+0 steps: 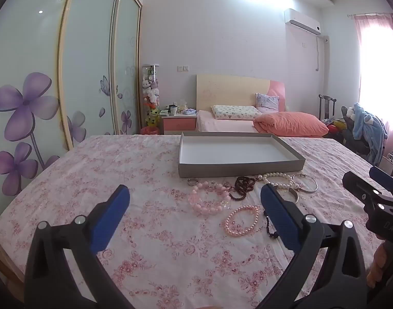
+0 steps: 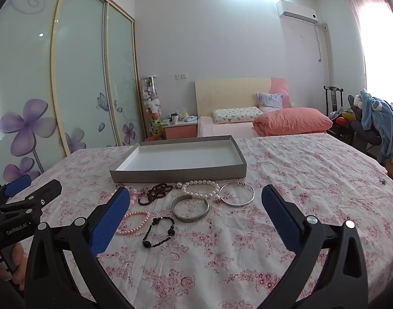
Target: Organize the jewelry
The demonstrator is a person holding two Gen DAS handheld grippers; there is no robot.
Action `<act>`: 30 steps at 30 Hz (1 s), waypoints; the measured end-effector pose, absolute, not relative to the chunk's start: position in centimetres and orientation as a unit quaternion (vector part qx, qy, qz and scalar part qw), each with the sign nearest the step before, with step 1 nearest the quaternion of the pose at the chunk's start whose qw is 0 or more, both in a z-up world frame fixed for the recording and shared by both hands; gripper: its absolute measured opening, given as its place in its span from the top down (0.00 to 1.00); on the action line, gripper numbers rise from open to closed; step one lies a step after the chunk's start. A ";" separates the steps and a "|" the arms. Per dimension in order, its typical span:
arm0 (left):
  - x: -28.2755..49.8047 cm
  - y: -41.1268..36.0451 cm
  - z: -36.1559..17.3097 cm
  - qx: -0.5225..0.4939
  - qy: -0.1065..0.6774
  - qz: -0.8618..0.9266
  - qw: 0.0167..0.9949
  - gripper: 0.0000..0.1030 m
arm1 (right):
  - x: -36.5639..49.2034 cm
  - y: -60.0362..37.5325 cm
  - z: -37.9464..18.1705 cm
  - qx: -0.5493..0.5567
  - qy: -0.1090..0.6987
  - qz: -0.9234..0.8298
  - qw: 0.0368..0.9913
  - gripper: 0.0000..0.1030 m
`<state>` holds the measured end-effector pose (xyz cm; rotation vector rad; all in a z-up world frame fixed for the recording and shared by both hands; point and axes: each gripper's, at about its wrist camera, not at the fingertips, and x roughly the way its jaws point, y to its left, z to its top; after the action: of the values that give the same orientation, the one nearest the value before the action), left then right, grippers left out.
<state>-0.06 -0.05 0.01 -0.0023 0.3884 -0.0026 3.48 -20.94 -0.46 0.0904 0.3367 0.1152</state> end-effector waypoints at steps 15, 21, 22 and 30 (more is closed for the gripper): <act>-0.2 -0.2 0.0 -0.002 0.195 -0.002 0.981 0.04 | 2.9 -20.8 -0.4 0.045 0.168 0.057 0.983 0.02; -0.1 0.0 0.0 -0.003 0.195 0.000 0.981 0.04 | 3.0 -20.8 -0.5 0.046 0.169 0.057 0.983 0.02; 0.0 0.0 0.0 -0.003 0.195 0.000 0.981 0.04 | 3.0 -20.8 -0.5 0.046 0.169 0.057 0.983 0.02; 0.0 0.0 0.0 -0.003 0.196 0.000 0.981 0.04 | 3.0 -20.8 -0.5 0.046 0.170 0.057 0.983 0.02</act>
<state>0.02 0.02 -0.01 -0.0067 0.3940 -0.0010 2.98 -20.81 -0.54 0.0929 0.3410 0.1147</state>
